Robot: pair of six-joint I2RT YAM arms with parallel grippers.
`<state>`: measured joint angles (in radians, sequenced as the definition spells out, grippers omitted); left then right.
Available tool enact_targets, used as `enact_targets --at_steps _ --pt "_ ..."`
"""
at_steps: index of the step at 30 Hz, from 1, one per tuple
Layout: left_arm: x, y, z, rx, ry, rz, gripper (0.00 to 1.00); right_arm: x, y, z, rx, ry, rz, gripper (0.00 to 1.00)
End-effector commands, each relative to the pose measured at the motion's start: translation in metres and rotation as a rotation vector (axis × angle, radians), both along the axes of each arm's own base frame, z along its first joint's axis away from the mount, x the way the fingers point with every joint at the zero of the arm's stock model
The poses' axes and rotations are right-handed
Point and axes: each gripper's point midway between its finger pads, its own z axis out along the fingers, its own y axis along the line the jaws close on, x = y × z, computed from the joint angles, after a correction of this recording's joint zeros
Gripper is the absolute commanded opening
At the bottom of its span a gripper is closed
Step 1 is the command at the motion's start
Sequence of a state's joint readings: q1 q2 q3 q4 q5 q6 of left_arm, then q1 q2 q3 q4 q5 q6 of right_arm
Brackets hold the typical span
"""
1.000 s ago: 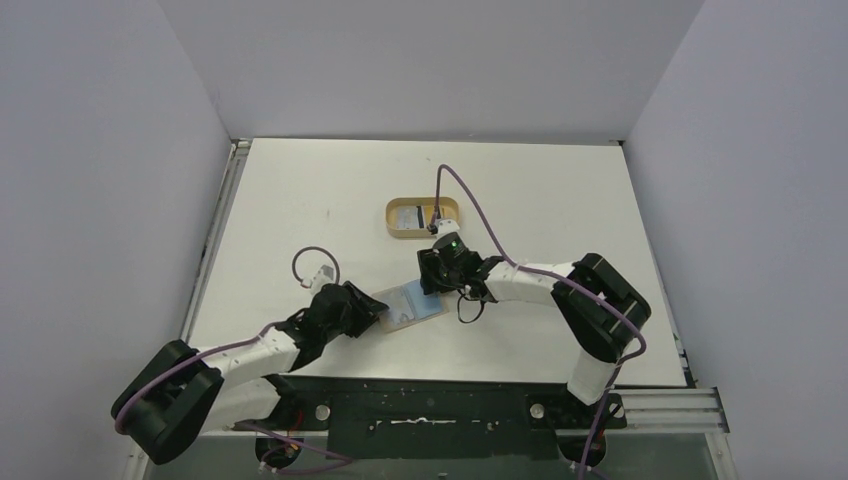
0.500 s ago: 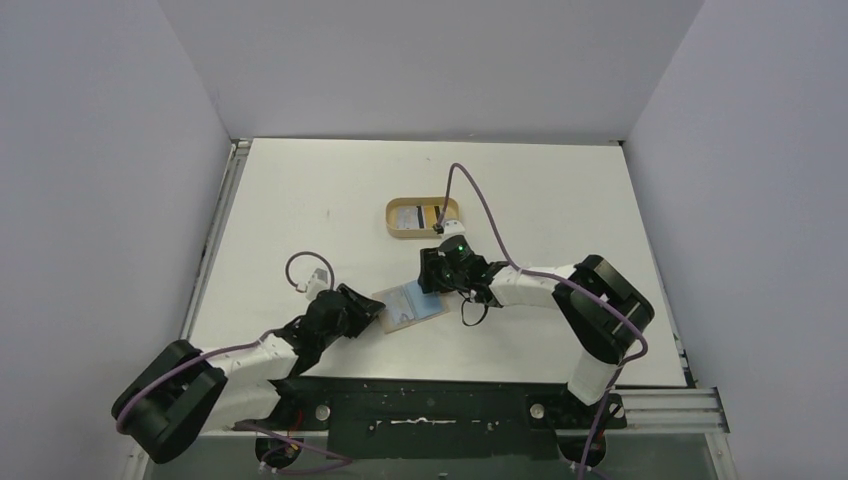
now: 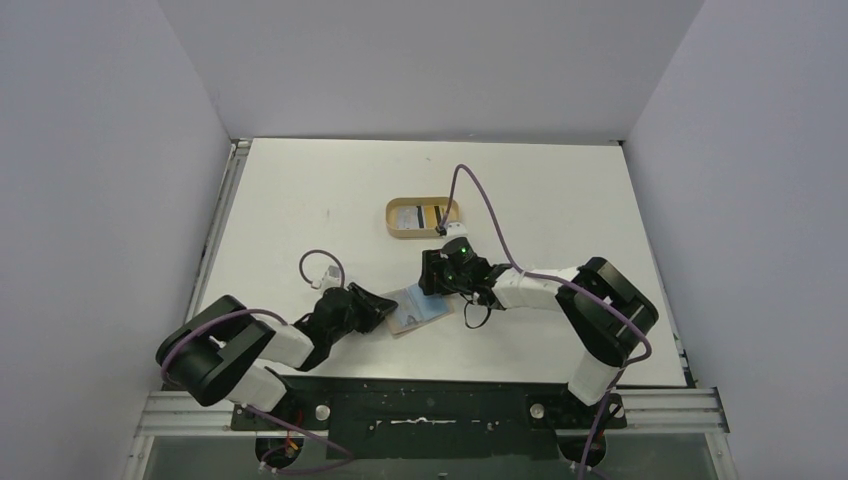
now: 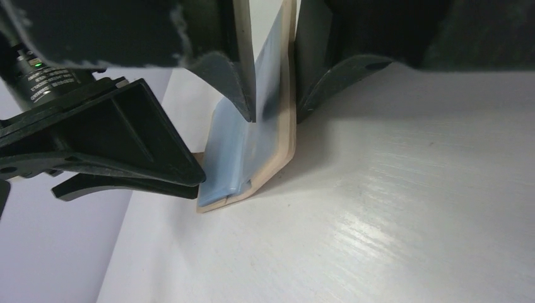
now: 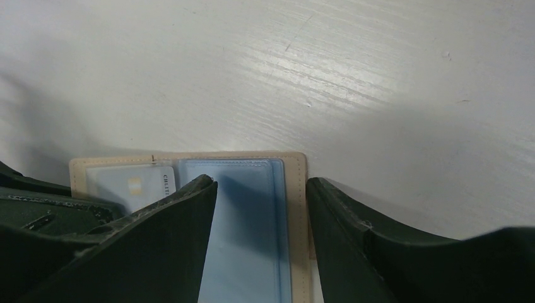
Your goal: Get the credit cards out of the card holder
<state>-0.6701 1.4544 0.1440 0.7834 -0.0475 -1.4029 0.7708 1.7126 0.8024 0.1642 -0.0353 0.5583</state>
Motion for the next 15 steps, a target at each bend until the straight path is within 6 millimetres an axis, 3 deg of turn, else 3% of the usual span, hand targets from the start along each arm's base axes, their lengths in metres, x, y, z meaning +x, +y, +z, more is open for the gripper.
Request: enact_targets --at_steps 1,9,15 --pt "-0.001 0.001 0.001 -0.005 -0.009 -0.013 0.17 -0.015 -0.013 -0.013 -0.031 0.063 -0.003 0.57" --pt "-0.006 0.021 -0.002 0.082 0.018 -0.019 0.18 -0.013 -0.017 -0.013 -0.032 0.064 -0.011 0.57" --pt "-0.003 0.019 0.005 0.114 -0.001 -0.05 0.39 -0.011 -0.016 -0.014 -0.029 0.07 -0.005 0.57"
